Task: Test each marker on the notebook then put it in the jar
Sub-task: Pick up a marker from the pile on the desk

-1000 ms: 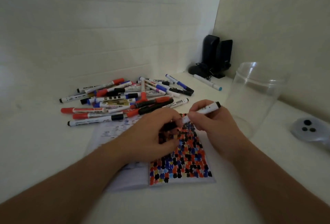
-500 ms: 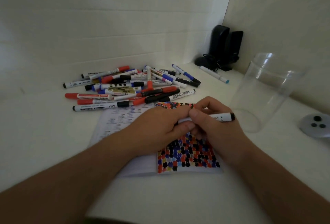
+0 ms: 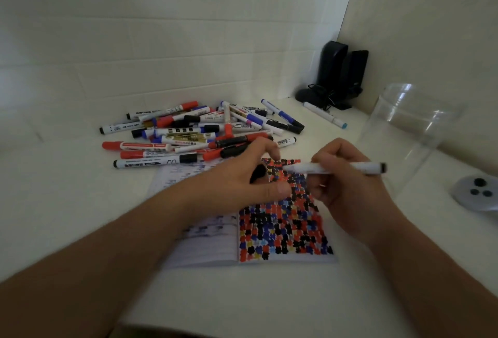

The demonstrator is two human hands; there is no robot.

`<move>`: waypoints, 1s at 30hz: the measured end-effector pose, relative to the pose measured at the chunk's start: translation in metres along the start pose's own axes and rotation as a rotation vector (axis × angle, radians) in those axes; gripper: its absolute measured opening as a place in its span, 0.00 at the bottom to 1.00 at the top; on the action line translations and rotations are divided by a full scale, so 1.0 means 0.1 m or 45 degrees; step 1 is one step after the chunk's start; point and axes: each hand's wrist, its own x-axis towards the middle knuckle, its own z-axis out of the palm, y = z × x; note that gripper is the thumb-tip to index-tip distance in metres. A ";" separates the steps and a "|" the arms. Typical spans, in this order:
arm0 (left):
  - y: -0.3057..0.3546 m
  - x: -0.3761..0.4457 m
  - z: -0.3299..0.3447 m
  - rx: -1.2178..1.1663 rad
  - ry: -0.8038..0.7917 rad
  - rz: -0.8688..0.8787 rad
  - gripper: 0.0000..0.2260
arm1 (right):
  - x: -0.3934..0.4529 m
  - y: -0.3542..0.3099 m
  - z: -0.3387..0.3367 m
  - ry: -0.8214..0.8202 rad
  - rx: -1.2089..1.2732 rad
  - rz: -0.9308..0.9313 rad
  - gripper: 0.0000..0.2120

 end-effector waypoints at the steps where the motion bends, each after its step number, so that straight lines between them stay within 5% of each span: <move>1: 0.04 -0.04 -0.06 0.001 -0.067 -0.064 0.22 | 0.01 -0.04 -0.04 0.025 0.123 0.035 0.06; 5: 0.17 -0.25 -0.11 0.715 -0.436 -0.172 0.26 | 0.00 -0.09 -0.14 -0.014 0.268 0.096 0.06; 8: 0.08 -0.36 0.06 0.988 -0.375 -0.120 0.32 | 0.00 -0.07 -0.12 -0.040 0.162 0.073 0.07; 12: -0.12 -0.28 0.10 0.912 -0.120 -0.024 0.33 | -0.02 -0.04 -0.12 -0.060 0.002 0.004 0.07; 20: -0.20 -0.20 -0.01 0.768 -0.103 -0.051 0.32 | -0.13 0.04 -0.03 -0.311 -0.499 0.204 0.08; 30: -0.24 -0.19 -0.01 0.698 -0.099 0.077 0.17 | -0.27 0.12 0.11 -0.016 -0.707 0.113 0.17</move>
